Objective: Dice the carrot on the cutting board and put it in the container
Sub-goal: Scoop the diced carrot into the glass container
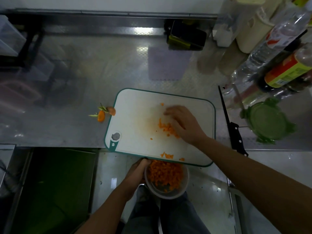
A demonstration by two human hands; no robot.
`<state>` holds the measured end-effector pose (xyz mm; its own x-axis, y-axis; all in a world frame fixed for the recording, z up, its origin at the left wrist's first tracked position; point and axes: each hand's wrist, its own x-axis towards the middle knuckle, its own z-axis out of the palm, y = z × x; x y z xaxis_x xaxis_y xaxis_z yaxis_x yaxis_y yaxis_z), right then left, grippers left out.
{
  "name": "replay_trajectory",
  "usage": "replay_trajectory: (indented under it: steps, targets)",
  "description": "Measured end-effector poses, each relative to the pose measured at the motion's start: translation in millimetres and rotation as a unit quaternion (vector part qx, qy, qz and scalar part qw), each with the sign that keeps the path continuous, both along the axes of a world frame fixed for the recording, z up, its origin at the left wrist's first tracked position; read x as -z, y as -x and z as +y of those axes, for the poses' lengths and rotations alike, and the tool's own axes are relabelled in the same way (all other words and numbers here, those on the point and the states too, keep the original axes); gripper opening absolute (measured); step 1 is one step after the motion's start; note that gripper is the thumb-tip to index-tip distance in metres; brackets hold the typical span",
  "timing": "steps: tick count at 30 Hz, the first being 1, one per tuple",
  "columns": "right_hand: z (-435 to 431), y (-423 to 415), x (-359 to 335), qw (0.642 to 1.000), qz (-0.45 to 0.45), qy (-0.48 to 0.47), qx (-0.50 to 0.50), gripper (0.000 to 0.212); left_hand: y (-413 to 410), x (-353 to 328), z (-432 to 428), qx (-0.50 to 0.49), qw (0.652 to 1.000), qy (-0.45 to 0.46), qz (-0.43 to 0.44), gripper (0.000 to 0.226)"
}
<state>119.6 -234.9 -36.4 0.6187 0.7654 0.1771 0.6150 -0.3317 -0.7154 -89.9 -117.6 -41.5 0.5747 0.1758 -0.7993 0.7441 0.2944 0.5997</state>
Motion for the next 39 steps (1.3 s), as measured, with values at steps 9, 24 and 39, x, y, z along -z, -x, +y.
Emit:
replay_trajectory:
  steps: [9,24,39]
  targets:
    - [0,20,11,0.992,0.044,0.063,-0.104,0.044,-2,1,0,-0.007,1.0,-0.006,0.014,0.035]
    - [-59,51,17,0.986,0.003,0.15,0.073,0.065,-3,-15,-8,-0.023,1.0,-0.018,-0.001,0.03]
    - [-42,83,9,0.994,0.037,0.104,0.014,0.063,0,-17,-9,-0.05,0.998,-0.024,-0.004,0.027]
